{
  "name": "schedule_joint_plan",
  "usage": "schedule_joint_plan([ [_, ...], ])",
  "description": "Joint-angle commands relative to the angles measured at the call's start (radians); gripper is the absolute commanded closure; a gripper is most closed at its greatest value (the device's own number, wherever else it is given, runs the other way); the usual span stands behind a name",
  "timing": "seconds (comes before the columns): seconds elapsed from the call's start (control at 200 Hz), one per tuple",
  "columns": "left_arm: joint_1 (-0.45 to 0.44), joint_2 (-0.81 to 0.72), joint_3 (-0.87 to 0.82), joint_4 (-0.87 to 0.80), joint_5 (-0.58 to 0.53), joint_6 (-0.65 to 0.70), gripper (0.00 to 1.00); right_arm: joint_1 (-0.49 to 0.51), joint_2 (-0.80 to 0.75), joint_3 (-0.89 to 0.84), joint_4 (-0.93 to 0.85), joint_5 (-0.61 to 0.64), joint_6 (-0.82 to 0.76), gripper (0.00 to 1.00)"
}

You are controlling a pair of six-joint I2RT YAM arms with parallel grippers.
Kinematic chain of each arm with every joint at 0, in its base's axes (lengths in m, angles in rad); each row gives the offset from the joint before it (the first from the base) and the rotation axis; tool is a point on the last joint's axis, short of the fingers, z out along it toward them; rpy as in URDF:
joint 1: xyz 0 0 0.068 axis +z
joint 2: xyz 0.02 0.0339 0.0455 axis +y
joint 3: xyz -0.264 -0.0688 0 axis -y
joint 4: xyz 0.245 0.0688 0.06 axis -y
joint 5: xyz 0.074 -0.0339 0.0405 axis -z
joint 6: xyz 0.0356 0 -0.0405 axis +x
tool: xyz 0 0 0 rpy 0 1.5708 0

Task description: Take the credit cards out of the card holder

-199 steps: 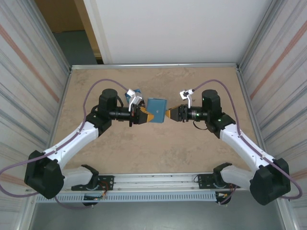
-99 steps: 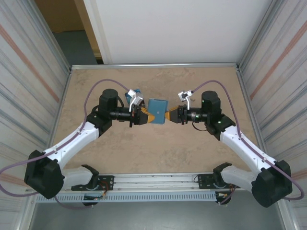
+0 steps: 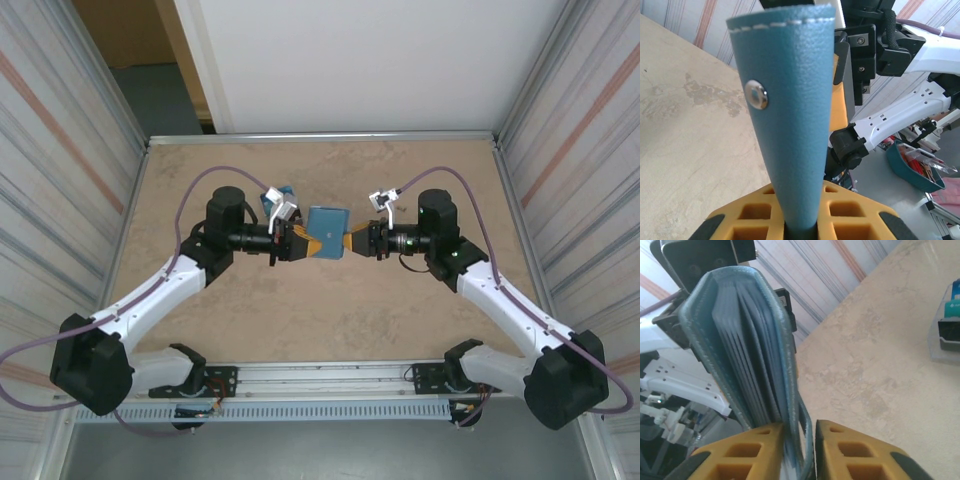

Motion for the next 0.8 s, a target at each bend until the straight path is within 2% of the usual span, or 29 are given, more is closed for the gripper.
schedule_joint_plan([
  [0.0, -0.023, -0.005, 0.006, 0.091, 0.049, -0.021, 0.97, 0.051, 0.023, 0.024, 0.045, -0.022, 0.002, 0.74],
  [0.045, -0.025, -0.002, 0.006, 0.094, 0.048, -0.022, 0.96, 0.055, 0.026, 0.027, 0.046, -0.027, 0.001, 0.76],
  [0.12, -0.025, -0.001, 0.004, 0.094, 0.034, -0.027, 0.93, 0.056, 0.02, 0.026, 0.047, -0.02, -0.004, 0.88],
  [0.2, -0.024, -0.002, 0.002, 0.076, 0.006, -0.027, 0.83, 0.053, 0.005, 0.028, 0.02, 0.013, -0.016, 1.0],
  [0.316, -0.024, 0.0, 0.001, 0.028, -0.057, -0.014, 0.52, 0.052, -0.018, 0.037, -0.045, 0.082, -0.03, 1.0],
  [0.421, -0.024, 0.009, 0.006, -0.007, -0.1, -0.002, 0.37, 0.058, -0.034, 0.064, -0.128, 0.162, -0.042, 1.0],
  [0.566, -0.032, 0.025, 0.006, -0.013, -0.156, -0.007, 0.19, 0.089, -0.047, 0.106, -0.239, 0.299, -0.063, 1.0],
  [0.797, -0.069, 0.046, 0.013, -0.01, -0.265, -0.004, 0.05, 0.155, -0.041, 0.171, -0.382, 0.532, -0.077, 1.0],
])
